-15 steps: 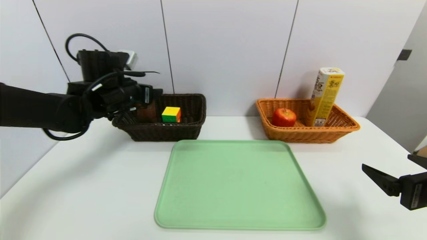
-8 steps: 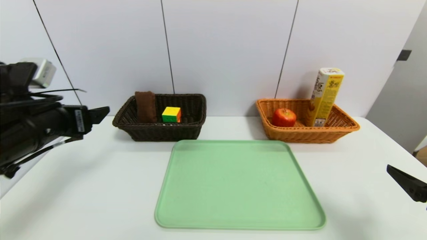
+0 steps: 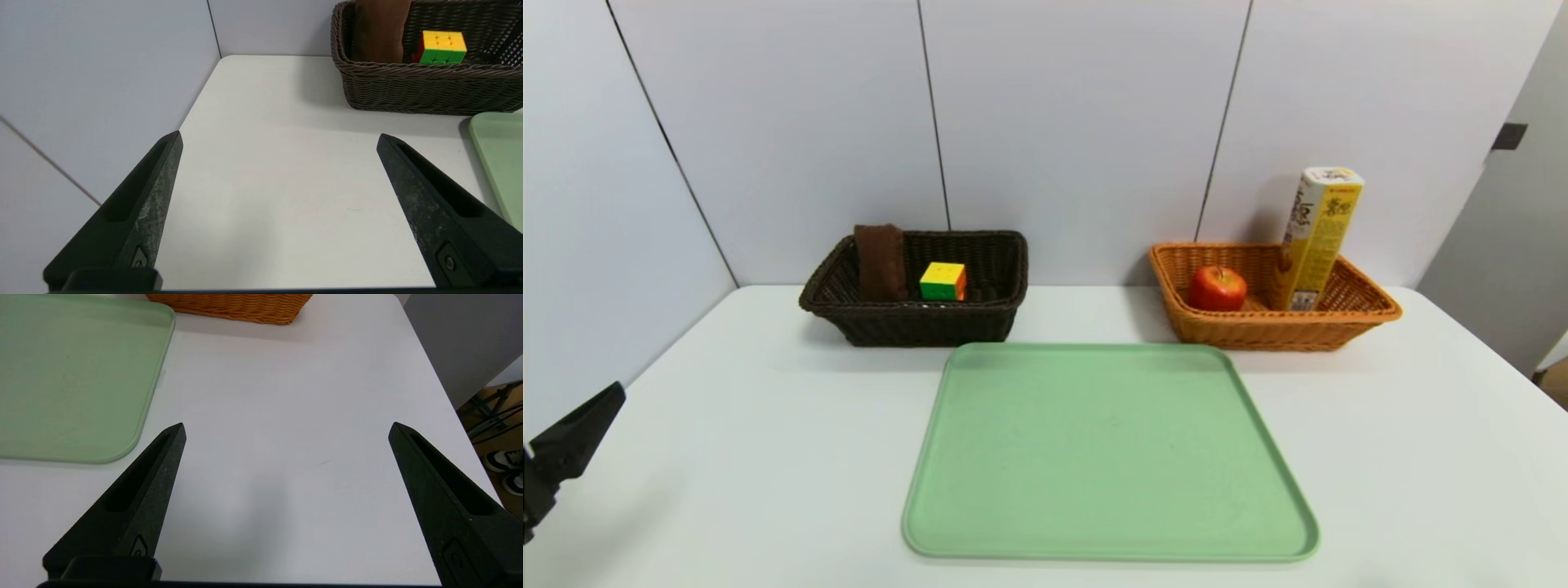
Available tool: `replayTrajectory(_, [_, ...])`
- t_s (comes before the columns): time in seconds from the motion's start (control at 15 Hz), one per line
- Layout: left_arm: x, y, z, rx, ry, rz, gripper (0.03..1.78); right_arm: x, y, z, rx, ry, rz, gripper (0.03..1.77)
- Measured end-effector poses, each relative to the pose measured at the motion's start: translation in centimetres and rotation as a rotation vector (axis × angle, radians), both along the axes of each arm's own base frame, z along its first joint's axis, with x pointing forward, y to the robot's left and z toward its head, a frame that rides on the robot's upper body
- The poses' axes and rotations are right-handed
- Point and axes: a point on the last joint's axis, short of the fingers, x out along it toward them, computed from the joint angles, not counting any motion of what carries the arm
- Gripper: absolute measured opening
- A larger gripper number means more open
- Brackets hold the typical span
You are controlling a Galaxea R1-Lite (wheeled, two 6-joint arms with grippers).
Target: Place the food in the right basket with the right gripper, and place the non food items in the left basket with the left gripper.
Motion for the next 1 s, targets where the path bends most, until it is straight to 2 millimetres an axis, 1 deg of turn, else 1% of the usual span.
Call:
replayTrajectory(0.27, [-3.9, 0.1, -2.4, -0.050, -0.052, -0.006, 1.69, -3.7, 0.1, -1.4, 0.000, -0.037, 0.009, 1.71])
replayTrajectory(0.47, [-6.2, 0.1, -3.9, -0.062, -0.063, -0.039, 1.69, -5.3, 0.1, -2.3, -0.010, -0.124, 0.023, 1.71])
replayTrajectory(0.6, [-7.3, 0.1, -4.6, -0.075, -0.084, -0.054, 1.69, -5.9, 0.1, -3.2, -0.056, -0.172, 0.033, 1.71])
replayTrajectory(0.8, [-8.4, 0.1, -5.1, -0.079, -0.142, -0.071, 1.69, -6.3, 0.1, -3.8, -0.109, -0.208, 0.052, 1.71])
replayTrajectory(1.0, [-9.3, 0.0, -6.4, -0.073, -0.168, -0.108, 1.69, -5.7, 0.1, -4.7, -0.116, -0.223, 0.053, 1.71])
